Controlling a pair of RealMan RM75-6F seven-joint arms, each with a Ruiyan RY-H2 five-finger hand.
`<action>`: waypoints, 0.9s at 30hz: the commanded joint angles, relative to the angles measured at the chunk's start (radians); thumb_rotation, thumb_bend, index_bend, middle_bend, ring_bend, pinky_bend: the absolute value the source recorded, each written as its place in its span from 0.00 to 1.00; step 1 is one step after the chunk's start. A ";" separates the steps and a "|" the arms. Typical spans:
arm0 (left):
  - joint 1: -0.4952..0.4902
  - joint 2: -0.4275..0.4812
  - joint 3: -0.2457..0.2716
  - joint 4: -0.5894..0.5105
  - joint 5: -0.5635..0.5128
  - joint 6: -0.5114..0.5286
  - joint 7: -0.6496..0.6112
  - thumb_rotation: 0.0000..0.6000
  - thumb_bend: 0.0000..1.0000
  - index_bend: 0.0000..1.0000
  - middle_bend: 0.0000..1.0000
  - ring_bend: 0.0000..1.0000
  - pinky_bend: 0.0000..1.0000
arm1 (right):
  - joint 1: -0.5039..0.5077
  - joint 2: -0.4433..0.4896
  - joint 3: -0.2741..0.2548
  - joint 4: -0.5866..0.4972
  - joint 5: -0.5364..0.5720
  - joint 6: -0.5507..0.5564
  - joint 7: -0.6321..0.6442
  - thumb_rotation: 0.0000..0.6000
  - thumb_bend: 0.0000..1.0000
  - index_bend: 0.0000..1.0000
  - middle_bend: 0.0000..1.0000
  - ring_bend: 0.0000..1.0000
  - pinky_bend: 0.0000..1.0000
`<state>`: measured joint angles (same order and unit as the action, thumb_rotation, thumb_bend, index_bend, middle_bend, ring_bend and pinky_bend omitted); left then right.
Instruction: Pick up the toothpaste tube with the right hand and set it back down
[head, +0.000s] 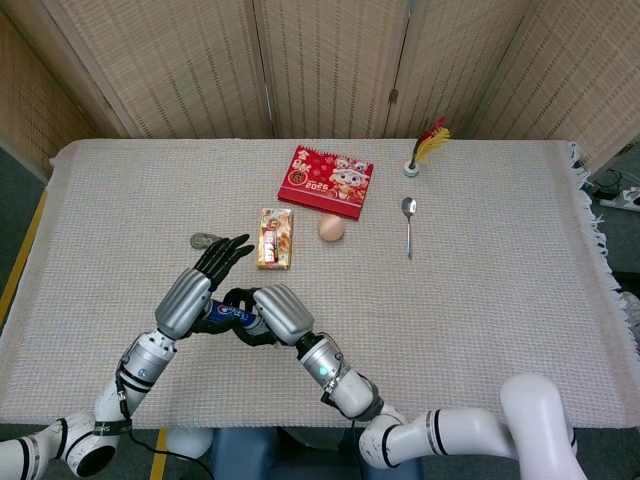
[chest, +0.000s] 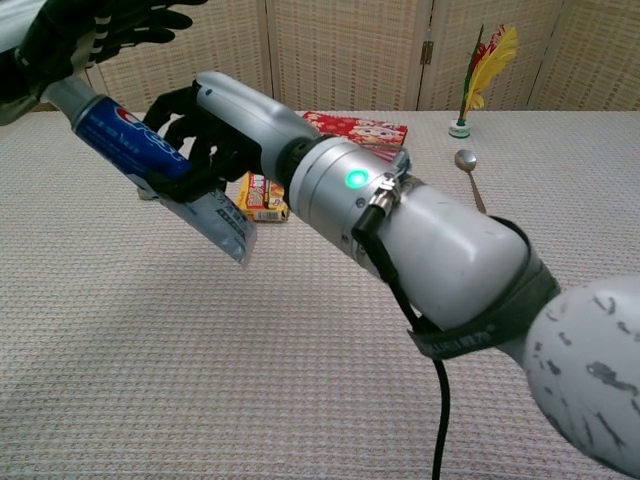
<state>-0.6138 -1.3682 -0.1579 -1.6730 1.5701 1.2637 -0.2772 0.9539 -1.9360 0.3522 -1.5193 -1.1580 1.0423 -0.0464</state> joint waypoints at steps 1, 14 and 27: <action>-0.001 -0.004 0.001 0.003 0.000 -0.001 0.009 0.00 0.14 0.02 0.03 0.00 0.00 | 0.001 -0.005 0.002 0.001 0.003 -0.007 0.000 1.00 0.96 0.65 0.56 0.74 0.66; 0.008 0.016 -0.005 0.008 -0.018 0.008 -0.006 0.00 0.14 0.02 0.02 0.00 0.00 | -0.014 0.034 -0.006 -0.019 0.004 -0.030 -0.035 1.00 0.96 0.65 0.56 0.74 0.66; 0.040 0.080 -0.001 0.033 -0.046 0.016 -0.035 0.00 0.14 0.02 0.02 0.00 0.00 | 0.032 0.314 -0.133 -0.128 0.177 -0.191 -0.433 1.00 0.96 0.65 0.53 0.71 0.64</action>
<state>-0.5744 -1.2891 -0.1600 -1.6409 1.5252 1.2798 -0.3112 0.9626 -1.6931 0.2668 -1.6184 -1.0458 0.8914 -0.3726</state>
